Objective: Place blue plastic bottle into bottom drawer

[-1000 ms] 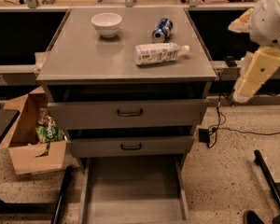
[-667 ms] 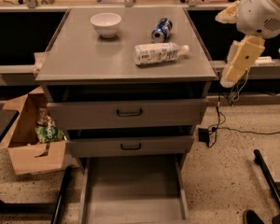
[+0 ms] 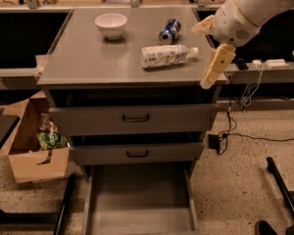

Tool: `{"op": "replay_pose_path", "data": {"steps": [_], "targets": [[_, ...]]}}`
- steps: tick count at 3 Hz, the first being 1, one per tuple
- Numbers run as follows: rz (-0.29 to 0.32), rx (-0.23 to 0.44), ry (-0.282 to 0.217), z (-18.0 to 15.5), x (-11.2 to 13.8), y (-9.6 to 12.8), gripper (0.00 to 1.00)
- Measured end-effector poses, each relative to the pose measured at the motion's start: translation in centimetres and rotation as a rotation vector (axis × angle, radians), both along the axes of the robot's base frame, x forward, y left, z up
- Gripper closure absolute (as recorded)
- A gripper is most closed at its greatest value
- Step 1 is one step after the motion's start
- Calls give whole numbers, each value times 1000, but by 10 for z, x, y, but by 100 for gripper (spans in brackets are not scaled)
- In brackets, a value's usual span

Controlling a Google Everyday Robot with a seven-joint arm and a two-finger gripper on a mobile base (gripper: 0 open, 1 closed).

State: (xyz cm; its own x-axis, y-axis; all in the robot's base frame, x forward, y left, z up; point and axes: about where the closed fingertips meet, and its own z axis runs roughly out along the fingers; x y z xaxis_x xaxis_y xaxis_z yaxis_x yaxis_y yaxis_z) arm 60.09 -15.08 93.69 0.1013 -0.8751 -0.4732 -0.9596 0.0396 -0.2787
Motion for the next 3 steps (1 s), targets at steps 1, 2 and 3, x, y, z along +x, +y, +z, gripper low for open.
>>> {"op": "replay_pose_path", "data": {"steps": [1,2,3], "targets": [[0,0,0,0,0,0,0],[-34,64,-31,-8,46,-3,0],[-77,144,-40,-17,82,-4,0]]}}
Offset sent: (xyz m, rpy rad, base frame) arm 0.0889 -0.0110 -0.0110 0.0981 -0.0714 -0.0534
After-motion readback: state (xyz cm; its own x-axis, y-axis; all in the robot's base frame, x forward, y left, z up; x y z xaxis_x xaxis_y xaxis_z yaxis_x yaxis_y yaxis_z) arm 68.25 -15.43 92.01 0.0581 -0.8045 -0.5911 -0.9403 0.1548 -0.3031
